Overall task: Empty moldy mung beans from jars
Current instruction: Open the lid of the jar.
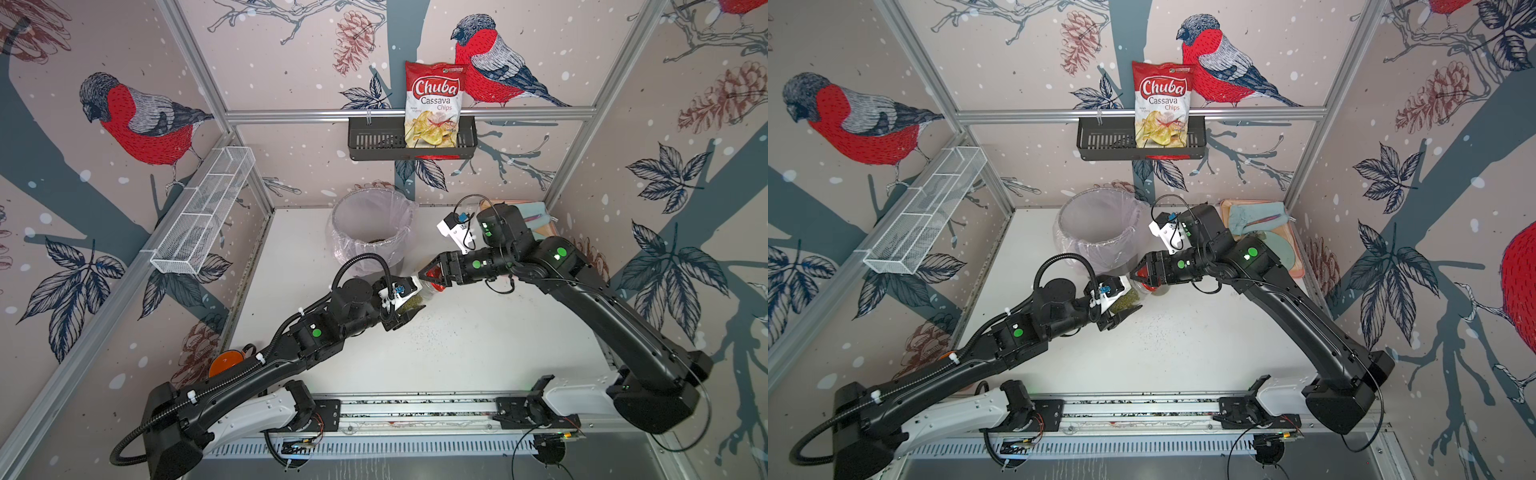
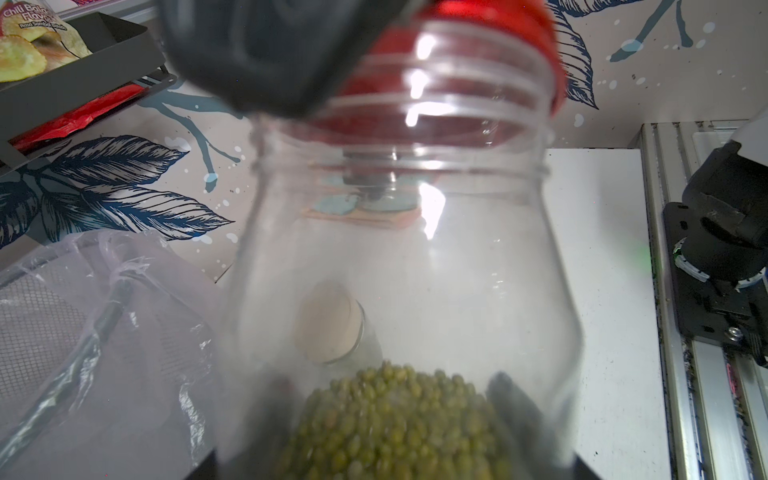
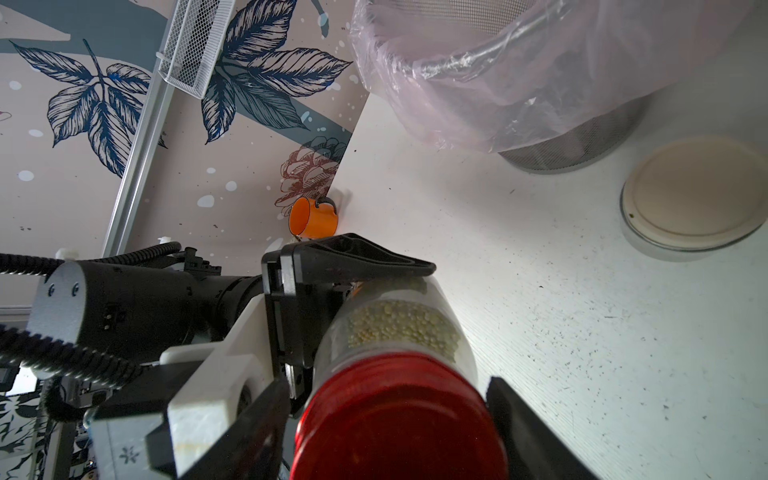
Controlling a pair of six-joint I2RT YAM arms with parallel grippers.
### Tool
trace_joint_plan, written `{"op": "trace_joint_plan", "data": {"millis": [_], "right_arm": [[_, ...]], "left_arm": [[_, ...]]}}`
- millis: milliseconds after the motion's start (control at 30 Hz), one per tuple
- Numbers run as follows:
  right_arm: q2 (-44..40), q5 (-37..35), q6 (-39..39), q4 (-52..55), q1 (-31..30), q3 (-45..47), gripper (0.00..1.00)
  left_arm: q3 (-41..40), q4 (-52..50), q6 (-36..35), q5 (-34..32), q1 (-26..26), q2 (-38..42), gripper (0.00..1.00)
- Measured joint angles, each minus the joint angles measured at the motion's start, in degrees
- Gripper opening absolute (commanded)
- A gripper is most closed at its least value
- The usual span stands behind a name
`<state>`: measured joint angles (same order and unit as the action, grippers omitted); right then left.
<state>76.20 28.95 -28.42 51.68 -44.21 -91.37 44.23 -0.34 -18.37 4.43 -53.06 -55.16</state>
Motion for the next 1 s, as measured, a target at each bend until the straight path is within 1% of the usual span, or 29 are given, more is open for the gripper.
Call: {"op": "trace_joint_plan", "data": {"millis": [167, 433, 1000], "right_arm": [[0.0, -0.13, 0.0, 0.28, 0.0, -0.33, 0.74], [-0.04, -0.48, 0.02, 1.11, 0.07, -0.66, 0.68], [-1.2, 0.79, -0.22, 0.35, 1.53, -0.37, 0.68]], "left_arm": [[-0.02, 0.0, 0.0, 0.0, 0.0, 0.0, 0.58], [-0.02, 0.04, 0.0, -0.02, 0.0, 0.02, 0.58], [-0.28, 1.03, 0.0, -0.04, 0.0, 0.0, 0.58]]}}
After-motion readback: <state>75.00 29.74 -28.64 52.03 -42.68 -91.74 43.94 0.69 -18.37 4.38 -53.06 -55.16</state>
